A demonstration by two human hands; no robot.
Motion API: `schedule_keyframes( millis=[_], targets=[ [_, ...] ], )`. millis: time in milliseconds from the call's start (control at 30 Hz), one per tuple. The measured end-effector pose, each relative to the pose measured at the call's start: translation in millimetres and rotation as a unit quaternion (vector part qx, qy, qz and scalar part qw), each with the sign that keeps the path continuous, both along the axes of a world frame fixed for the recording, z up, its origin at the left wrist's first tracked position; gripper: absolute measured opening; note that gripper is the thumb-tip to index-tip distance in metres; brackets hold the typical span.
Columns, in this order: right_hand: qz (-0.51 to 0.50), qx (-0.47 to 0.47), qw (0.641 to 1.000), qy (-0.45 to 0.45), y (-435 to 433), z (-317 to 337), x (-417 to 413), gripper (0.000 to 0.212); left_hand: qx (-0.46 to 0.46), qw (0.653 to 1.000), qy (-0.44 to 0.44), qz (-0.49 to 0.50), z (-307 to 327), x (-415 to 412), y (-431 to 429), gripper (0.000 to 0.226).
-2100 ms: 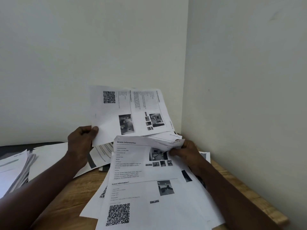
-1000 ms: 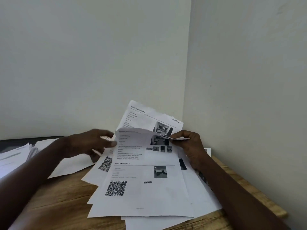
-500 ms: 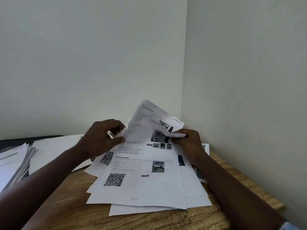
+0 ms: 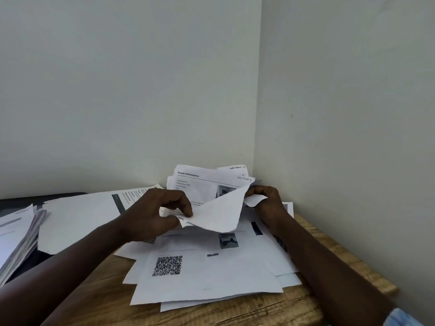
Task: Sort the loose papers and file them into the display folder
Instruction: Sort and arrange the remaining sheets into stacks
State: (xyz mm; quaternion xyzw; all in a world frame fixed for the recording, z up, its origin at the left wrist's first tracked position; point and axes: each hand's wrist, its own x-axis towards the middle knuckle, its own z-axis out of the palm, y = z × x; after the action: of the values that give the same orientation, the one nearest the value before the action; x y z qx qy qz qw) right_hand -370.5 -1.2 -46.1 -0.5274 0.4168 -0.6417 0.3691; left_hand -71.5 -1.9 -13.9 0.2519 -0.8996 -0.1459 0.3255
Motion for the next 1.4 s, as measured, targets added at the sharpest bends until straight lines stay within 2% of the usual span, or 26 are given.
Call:
schedule_keyframes(
  millis=[67,133,167,233,333,367,433,533,633,667,733,800,867,933,1033,1100,1167,1233,1300,1400],
  targets=[
    [0.01,-0.015,1.0,0.007,3,2,2,0.014,0.119,0.992,0.038,-0.023,2,1,-2,0.021],
    [0.015,-0.037,0.999,0.03,2,3,3,0.021,0.248,0.96,0.127,0.005,5,-2,-3,0.025],
    [0.014,-0.047,0.998,0.043,1,2,2,0.029,0.273,0.945,0.178,0.035,5,-6,-3,0.026],
    [0.013,-0.06,0.996,0.06,-4,2,2,0.037,0.219,0.938,0.241,0.123,3,-9,-5,0.02],
    [0.021,-0.07,0.996,0.044,-6,1,3,0.03,0.163,0.943,0.24,0.163,-6,-4,-13,0.053],
    [0.026,-0.07,0.996,0.039,-5,1,4,0.028,0.156,0.943,0.238,0.171,-8,-2,-15,0.057],
    [0.026,-0.076,0.996,0.042,-6,1,4,0.026,0.123,0.938,0.251,0.204,-8,-5,-15,0.046],
    [0.026,-0.075,0.996,0.032,-7,1,4,0.022,0.0,0.939,0.239,0.248,-5,-8,-7,0.014],
    [0.017,-0.084,0.995,0.049,-6,-2,2,0.017,-0.103,0.942,0.198,0.25,-9,-9,-4,0.011],
    [0.009,-0.086,0.995,0.055,-5,-2,2,0.015,-0.107,0.941,0.211,0.243,-11,-11,-5,0.017],
    [-0.007,-0.076,0.996,0.034,-5,0,1,0.019,-0.044,0.934,0.263,0.238,-12,-15,-7,0.045],
    [-0.013,-0.07,0.997,-0.015,-2,6,2,0.023,0.078,0.922,0.294,0.239,-8,-16,-12,0.076],
    [-0.013,-0.074,0.995,-0.066,2,18,4,0.032,0.199,0.909,0.307,0.2,-1,-11,-14,0.092],
    [-0.034,-0.077,0.992,-0.096,4,35,3,0.04,0.271,0.904,0.307,0.126,7,-3,-16,0.084],
    [-0.065,-0.101,0.986,-0.115,5,64,7,0.053,0.302,0.892,0.325,0.084,22,2,-10,0.055],
    [-0.078,-0.122,0.981,-0.125,8,84,14,0.058,0.281,0.886,0.357,0.088,30,-2,-6,0.046],
    [-0.084,-0.136,0.98,-0.12,11,101,26,0.06,0.223,0.882,0.404,0.097,33,-8,-3,0.03],
    [-0.101,-0.117,0.984,-0.084,15,110,36,0.062,0.172,0.865,0.455,0.123,34,-10,-4,0.019],
    [-0.11,-0.098,0.989,-0.03,18,108,45,0.064,0.152,0.85,0.486,0.13,36,-6,-8,0.02],
    [-0.095,-0.096,0.991,0.016,18,93,54,0.052,0.162,0.858,0.47,0.127,42,2,-11,0.024]
  ],
)
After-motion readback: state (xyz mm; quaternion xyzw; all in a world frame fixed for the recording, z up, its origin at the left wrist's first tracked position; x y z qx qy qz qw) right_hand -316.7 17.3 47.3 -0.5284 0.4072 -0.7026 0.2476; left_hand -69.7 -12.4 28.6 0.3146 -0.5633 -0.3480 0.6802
